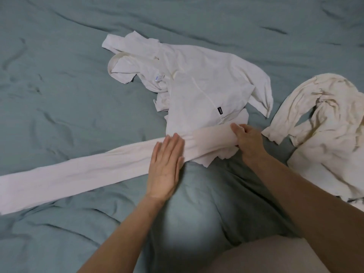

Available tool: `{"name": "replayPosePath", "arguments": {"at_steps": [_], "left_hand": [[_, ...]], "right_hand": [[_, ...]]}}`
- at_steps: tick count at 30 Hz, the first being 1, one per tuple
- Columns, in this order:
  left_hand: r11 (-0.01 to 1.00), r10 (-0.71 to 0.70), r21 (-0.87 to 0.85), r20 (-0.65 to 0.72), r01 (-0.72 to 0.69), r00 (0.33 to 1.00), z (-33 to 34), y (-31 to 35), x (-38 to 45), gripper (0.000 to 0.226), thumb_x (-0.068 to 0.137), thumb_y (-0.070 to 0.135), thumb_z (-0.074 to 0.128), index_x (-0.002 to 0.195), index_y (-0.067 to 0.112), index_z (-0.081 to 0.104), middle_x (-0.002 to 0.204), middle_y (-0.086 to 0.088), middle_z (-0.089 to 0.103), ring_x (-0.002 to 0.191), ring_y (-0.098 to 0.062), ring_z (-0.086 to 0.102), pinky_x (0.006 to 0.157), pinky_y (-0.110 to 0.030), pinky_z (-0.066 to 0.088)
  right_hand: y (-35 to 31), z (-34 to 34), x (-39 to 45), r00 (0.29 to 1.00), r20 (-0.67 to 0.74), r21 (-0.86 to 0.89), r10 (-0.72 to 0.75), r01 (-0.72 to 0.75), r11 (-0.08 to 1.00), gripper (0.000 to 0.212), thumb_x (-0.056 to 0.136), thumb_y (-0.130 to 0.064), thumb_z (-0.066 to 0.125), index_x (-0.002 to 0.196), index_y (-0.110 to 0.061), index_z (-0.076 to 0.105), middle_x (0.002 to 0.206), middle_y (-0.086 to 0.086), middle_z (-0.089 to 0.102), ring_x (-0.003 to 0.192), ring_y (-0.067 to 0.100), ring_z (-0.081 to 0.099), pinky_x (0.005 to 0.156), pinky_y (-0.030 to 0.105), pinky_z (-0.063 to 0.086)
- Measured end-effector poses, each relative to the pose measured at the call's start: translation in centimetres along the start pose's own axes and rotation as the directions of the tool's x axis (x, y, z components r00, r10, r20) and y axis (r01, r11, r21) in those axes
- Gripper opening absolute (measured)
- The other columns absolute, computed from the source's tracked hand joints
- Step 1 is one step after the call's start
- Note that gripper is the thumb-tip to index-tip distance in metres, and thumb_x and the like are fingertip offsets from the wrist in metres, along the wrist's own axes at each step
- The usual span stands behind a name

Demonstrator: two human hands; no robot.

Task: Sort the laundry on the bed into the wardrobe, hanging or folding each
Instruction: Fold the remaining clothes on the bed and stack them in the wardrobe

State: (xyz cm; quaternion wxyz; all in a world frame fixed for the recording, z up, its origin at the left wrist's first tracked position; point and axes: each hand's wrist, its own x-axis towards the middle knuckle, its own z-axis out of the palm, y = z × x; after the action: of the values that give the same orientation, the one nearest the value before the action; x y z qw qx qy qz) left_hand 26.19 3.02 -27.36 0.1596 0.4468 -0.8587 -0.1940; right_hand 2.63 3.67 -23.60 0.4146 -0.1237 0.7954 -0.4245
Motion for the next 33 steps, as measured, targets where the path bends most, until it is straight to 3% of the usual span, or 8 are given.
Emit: {"name": "replayPosePath", "arguments": {"at_steps": [6,11,14,16,18,20,22,33], "left_hand": [[0.943,-0.327,0.194,0.375,0.271,0.867,3.4,-2.3,1.0,0.079,0.085,0.067,-0.010,0.150,0.023,-0.018,0.159,-0.001,-0.019,0.144,-0.014,-0.024,0.117,-0.038,-0.017],[0.936,-0.352,0.173,0.491,0.307,0.797,3.5,-2.5,2.5,0.071,0.097,0.058,0.009,0.150,0.021,-0.020,0.158,0.001,-0.023,0.145,-0.014,-0.024,0.118,-0.039,-0.016],[0.889,-0.321,-0.154,0.462,0.431,0.827,0.5,-2.8,2.5,0.070,0.097,0.057,0.014,0.155,0.019,0.002,0.161,0.002,-0.003,0.148,-0.015,-0.009,0.120,-0.035,-0.006],[0.644,-0.490,-0.478,0.342,0.597,0.802,-3.0,-2.7,2.5,0.065,0.099,0.058,0.018,0.146,0.017,0.036,0.154,0.002,0.031,0.145,-0.016,0.022,0.119,-0.031,0.014],[0.142,-0.685,-0.740,0.405,0.657,0.605,-7.1,-3.2,2.5,0.052,0.101,0.053,0.022,0.126,0.019,0.054,0.128,0.002,0.059,0.126,-0.017,0.049,0.105,-0.029,0.036],[-0.321,-0.621,-0.781,0.601,0.536,0.504,-11.8,-4.5,2.3,0.062,0.100,0.056,0.022,0.117,0.008,0.057,0.110,-0.011,0.067,0.104,-0.027,0.063,0.088,-0.033,0.052],[-0.519,-0.486,-0.724,0.688,0.455,0.539,-16.8,-6.0,1.4,0.077,0.097,0.062,0.021,0.115,-0.003,0.057,0.107,-0.023,0.067,0.091,-0.034,0.069,0.079,-0.039,0.057],[-0.476,-0.539,-0.761,0.648,0.440,0.537,-30.0,-19.1,-9.4,0.084,0.093,0.068,0.021,0.104,-0.005,0.061,0.088,-0.020,0.073,0.072,-0.028,0.073,0.063,-0.031,0.059]], "right_hand": [[0.1,0.3,-0.2,0.999,-0.027,-0.016,-0.038,0.037,0.999,0.028,0.095,-0.020,0.054,0.091,0.007,0.062,0.078,0.005,0.052,0.073,0.014,0.046,0.064,0.026,0.039],[-0.9,0.7,-0.9,0.996,0.007,-0.026,-0.088,0.088,0.996,0.037,0.094,-0.022,0.057,0.083,0.014,0.056,0.075,0.009,0.044,0.069,0.018,0.039,0.061,0.026,0.034],[-3.2,1.2,-2.3,0.990,0.088,-0.003,-0.111,0.112,0.994,0.041,0.092,-0.024,0.059,0.081,0.014,0.053,0.073,0.008,0.046,0.070,0.019,0.042,0.065,0.029,0.036],[-5.7,2.1,-3.9,0.979,0.147,0.002,-0.140,0.141,0.990,0.039,0.092,-0.021,0.060,0.074,0.012,0.051,0.070,0.010,0.045,0.067,0.018,0.043,0.063,0.028,0.035],[-8.5,3.9,-6.2,0.957,0.246,0.008,-0.150,0.153,0.988,0.033,0.090,-0.015,0.062,0.077,0.013,0.052,0.074,0.012,0.048,0.065,0.019,0.047,0.060,0.027,0.040],[-11.1,7.0,-9.2,0.919,0.365,-0.010,-0.148,0.163,0.987,0.023,0.088,-0.007,0.064,0.073,0.006,0.053,0.070,0.013,0.050,0.061,0.014,0.055,0.058,0.023,0.047],[-13.1,11.2,-12.7,0.867,0.479,-0.079,-0.136,0.197,0.977,0.025,0.086,-0.001,0.065,0.064,-0.006,0.053,0.063,0.008,0.054,0.053,0.010,0.058,0.054,0.025,0.054],[-9.7,34.7,-26.2,0.730,0.682,-0.377,-0.044,0.402,0.834,0.018,0.079,-0.002,0.068,0.066,-0.012,0.059,0.075,0.014,0.064,0.061,0.021,0.059,0.066,0.036,0.057]]}}
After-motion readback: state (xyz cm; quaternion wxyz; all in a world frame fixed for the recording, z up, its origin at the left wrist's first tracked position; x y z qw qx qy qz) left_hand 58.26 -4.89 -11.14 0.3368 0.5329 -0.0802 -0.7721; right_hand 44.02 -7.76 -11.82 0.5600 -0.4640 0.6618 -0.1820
